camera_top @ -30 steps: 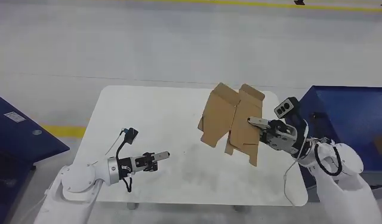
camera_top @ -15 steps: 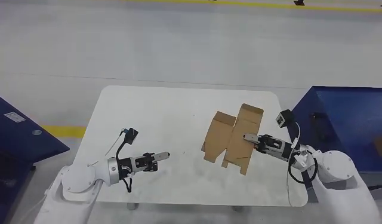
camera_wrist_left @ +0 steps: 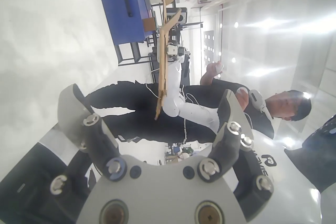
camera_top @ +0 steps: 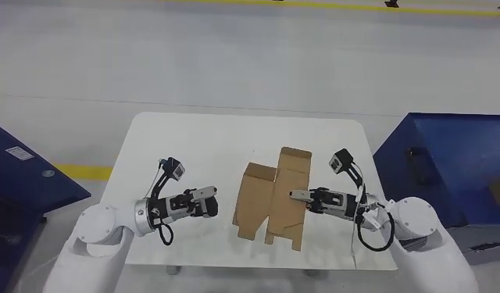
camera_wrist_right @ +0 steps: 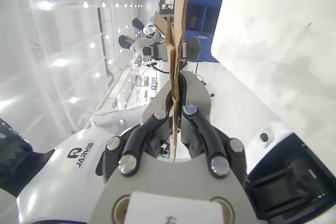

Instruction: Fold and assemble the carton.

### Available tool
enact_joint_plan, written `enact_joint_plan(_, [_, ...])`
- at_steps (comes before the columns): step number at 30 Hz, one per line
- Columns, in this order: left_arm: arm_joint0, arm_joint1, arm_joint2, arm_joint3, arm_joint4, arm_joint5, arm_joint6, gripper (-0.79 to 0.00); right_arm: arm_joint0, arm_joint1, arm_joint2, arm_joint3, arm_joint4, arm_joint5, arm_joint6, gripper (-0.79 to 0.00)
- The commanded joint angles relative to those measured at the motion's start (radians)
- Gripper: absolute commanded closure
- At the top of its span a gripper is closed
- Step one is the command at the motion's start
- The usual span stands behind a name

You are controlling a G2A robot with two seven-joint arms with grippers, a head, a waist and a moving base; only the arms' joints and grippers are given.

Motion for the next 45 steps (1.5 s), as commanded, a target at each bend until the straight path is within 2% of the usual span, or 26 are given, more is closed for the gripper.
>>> enact_joint_plan(1, [0.000, 0.000, 0.012, -0.003, 0.004, -0.036, -0.008, -0.785, 0.009, -0.003, -0.024, -0.011, 0.018, 0.007, -0.002, 0.000])
enact_joint_plan(5, [0.003, 0.002, 0.018, 0.003, -0.024, -0.066, -0.017, -0.767, 0.033, -0.006, -0.067, -0.017, -0.021, 0.019, -0.007, 0.000])
enact_joint_plan(6, [0.004, 0.003, 0.018, 0.003, -0.023, -0.065, -0.018, -0.693, 0.036, -0.007, -0.075, -0.019, -0.034, 0.019, -0.009, 0.000])
enact_joint_plan(7, [0.006, 0.005, 0.019, 0.003, -0.016, -0.061, -0.016, -0.662, 0.039, -0.008, -0.094, -0.026, -0.043, 0.014, -0.005, 0.000])
enact_joint_plan(8, [0.008, 0.005, 0.022, 0.001, -0.023, -0.066, -0.020, -0.566, 0.041, -0.010, -0.104, -0.024, -0.045, 0.015, -0.006, 0.000])
enact_joint_plan(9, [0.010, 0.006, 0.023, 0.003, -0.031, -0.070, -0.023, -0.533, 0.047, -0.010, -0.111, -0.024, -0.060, 0.015, -0.012, 0.000])
enact_joint_plan(10, [0.011, 0.006, 0.024, 0.005, -0.037, -0.072, -0.023, -0.437, 0.050, -0.011, -0.120, -0.025, -0.076, 0.014, -0.018, 0.000])
enact_joint_plan(11, [0.011, 0.007, 0.024, 0.005, -0.038, -0.072, -0.023, -0.391, 0.053, -0.012, -0.129, -0.025, -0.074, 0.016, -0.021, 0.000])
enact_joint_plan(12, [0.012, 0.008, 0.025, 0.004, -0.036, -0.071, -0.022, -0.391, 0.057, -0.013, -0.135, -0.027, -0.071, 0.017, -0.023, 0.000])
enact_joint_plan(13, [0.014, 0.009, 0.026, 0.002, -0.033, -0.072, -0.021, -0.354, 0.060, -0.014, -0.141, -0.029, -0.074, 0.016, -0.022, 0.000])
enact_joint_plan(14, [0.016, 0.010, 0.028, -0.001, -0.034, -0.072, -0.025, -0.099, 0.063, -0.014, -0.146, -0.031, -0.070, 0.013, -0.020, 0.000])
enact_joint_plan(15, [0.018, 0.011, 0.028, -0.003, -0.036, -0.074, -0.027, 0.000, 0.065, -0.015, -0.148, -0.030, -0.071, 0.013, -0.022, 0.000])
enact_joint_plan(20, [0.030, 0.016, 0.027, -0.009, -0.066, -0.080, -0.042, 0.000, 0.067, -0.015, -0.154, -0.027, -0.072, 0.024, -0.029, 0.000])
enact_joint_plan(21, [0.032, 0.017, 0.026, -0.011, -0.067, -0.082, -0.042, 0.000, 0.068, -0.015, -0.155, -0.025, -0.070, 0.026, -0.030, -0.065])
enact_joint_plan(22, [0.035, 0.017, 0.026, -0.014, -0.071, -0.082, -0.043, 0.000, 0.070, -0.015, -0.155, -0.024, -0.069, 0.027, -0.030, -0.302])
enact_joint_plan(23, [0.037, 0.018, 0.026, -0.017, -0.079, -0.082, -0.044, 0.000, 0.071, -0.015, -0.154, -0.023, -0.067, 0.027, -0.029, -0.785])
enact_joint_plan(36, [0.073, 0.032, 0.003, -0.063, -0.131, -0.103, -0.080, 0.000, 0.055, -0.007, -0.054, 0.065, 0.051, 0.048, -0.051, -0.785])
enact_joint_plan(40, [0.084, 0.037, 0.010, -0.080, -0.110, -0.115, -0.092, 0.000, 0.068, -0.012, -0.074, 0.062, 0.079, 0.043, -0.048, -0.588])
enact_joint_plan(42, [0.089, 0.039, 0.015, -0.088, -0.101, -0.123, -0.099, 0.000, 0.078, -0.015, -0.090, 0.058, 0.074, 0.040, -0.059, -0.357])
enact_joint_plan(43, [0.091, 0.040, 0.016, -0.092, -0.095, -0.127, -0.098, 0.000, 0.084, -0.016, -0.098, 0.055, 0.071, 0.038, -0.062, -0.268])
enact_joint_plan(44, [0.093, 0.040, 0.017, -0.095, -0.090, -0.129, -0.095, 0.000, 0.089, -0.017, -0.106, 0.052, 0.065, 0.036, -0.064, -0.222])
enact_joint_plan(45, [0.095, 0.041, 0.019, -0.096, -0.088, -0.129, -0.092, 0.000, 0.096, -0.018, -0.113, 0.051, 0.055, 0.033, -0.064, -0.037])
